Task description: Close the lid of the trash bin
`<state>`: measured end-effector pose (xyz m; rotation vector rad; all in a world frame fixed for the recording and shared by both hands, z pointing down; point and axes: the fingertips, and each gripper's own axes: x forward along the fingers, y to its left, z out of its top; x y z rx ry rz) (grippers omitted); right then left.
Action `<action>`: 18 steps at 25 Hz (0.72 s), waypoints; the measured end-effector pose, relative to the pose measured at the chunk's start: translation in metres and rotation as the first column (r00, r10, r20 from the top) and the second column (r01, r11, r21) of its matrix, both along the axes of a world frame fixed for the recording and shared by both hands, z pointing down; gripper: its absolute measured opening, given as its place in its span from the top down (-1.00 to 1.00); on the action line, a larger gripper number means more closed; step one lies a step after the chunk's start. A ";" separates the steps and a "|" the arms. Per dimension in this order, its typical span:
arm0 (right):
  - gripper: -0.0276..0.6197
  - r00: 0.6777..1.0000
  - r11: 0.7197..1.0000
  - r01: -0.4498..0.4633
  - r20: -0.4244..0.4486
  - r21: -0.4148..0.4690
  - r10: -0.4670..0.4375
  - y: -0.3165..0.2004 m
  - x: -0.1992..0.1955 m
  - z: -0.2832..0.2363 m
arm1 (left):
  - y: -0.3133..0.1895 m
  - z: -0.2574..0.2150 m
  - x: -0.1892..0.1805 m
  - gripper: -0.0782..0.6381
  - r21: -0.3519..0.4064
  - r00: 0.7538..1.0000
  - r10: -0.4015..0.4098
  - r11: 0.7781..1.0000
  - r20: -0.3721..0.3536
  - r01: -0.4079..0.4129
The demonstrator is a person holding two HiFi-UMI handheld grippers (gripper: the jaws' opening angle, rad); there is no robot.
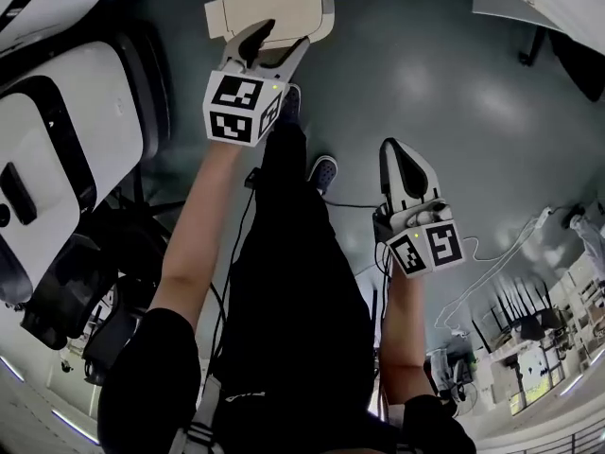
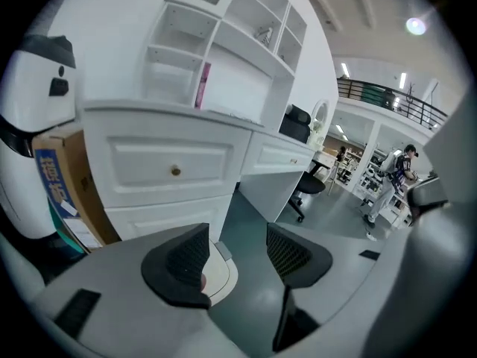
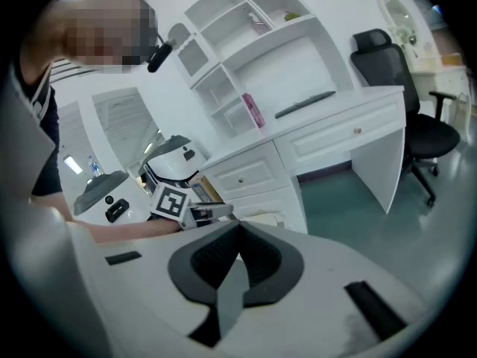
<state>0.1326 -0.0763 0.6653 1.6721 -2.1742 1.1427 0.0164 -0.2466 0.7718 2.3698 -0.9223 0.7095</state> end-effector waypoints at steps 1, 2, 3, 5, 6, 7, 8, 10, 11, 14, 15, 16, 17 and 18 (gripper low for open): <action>0.91 1.000 1.000 0.014 -0.028 0.007 -0.014 0.002 -0.001 -0.013 | 0.005 -0.024 -0.009 0.09 0.025 1.000 -0.002 1.000 0.002 0.002; 0.91 0.998 0.999 0.030 -0.061 0.015 -0.029 0.004 -0.003 -0.027 | 0.010 -0.049 -0.018 0.09 0.057 1.000 0.002 0.998 0.008 -0.002; 0.91 0.995 0.999 0.045 -0.087 0.026 -0.043 0.006 -0.006 -0.042 | 0.015 -0.076 -0.028 0.09 0.090 1.000 0.001 0.996 0.011 -0.003; 0.91 0.993 0.996 0.071 -0.102 0.050 -0.066 0.011 -0.011 -0.074 | 0.024 -0.132 -0.048 0.09 0.143 1.000 -0.026 0.989 -0.010 0.027; 0.91 0.991 0.994 0.085 -0.106 0.062 -0.079 0.014 -0.014 -0.089 | 0.030 -0.159 -0.057 0.09 0.163 0.998 -0.046 0.985 -0.031 0.050; 0.91 0.989 0.992 0.103 -0.118 0.074 -0.093 0.018 -0.016 -0.103 | 0.036 -0.184 -0.064 0.09 0.181 0.997 -0.063 0.981 -0.048 0.071; 0.91 0.984 0.989 0.122 -0.138 0.085 -0.109 0.022 -0.018 -0.117 | 0.043 -0.208 -0.070 0.09 0.200 0.996 -0.075 0.976 -0.057 0.085; 0.91 0.976 0.983 0.152 -0.175 0.106 -0.132 0.031 -0.022 -0.142 | 0.059 -0.248 -0.078 0.09 0.235 0.994 -0.085 0.967 -0.062 0.097; 0.91 0.974 0.981 0.157 -0.179 0.114 -0.136 0.037 -0.024 -0.154 | 0.068 -0.264 -0.082 0.09 0.247 0.994 -0.087 0.964 -0.061 0.099; 0.91 0.976 0.977 0.162 -0.171 0.143 -0.136 0.057 -0.028 -0.190 | 0.101 -0.301 -0.094 0.09 0.263 0.994 -0.100 0.959 -0.044 0.108; 0.91 0.975 0.974 0.165 -0.175 0.153 -0.138 0.064 -0.028 -0.202 | 0.112 -0.312 -0.098 0.09 0.256 0.992 -0.113 0.959 -0.054 0.123; 0.91 0.974 0.972 0.168 -0.179 0.163 -0.139 0.070 -0.029 -0.213 | 0.124 -0.323 -0.102 0.09 0.240 0.988 -0.129 0.960 -0.079 0.145; 0.91 0.974 0.970 0.170 -0.181 0.174 -0.138 0.077 -0.029 -0.223 | 0.135 -0.334 -0.106 0.09 0.224 0.983 -0.146 0.960 -0.108 0.167; 0.91 0.974 0.968 0.169 -0.179 0.184 -0.136 0.083 -0.030 -0.232 | 0.147 -0.344 -0.110 0.09 0.216 0.979 -0.158 0.959 -0.128 0.183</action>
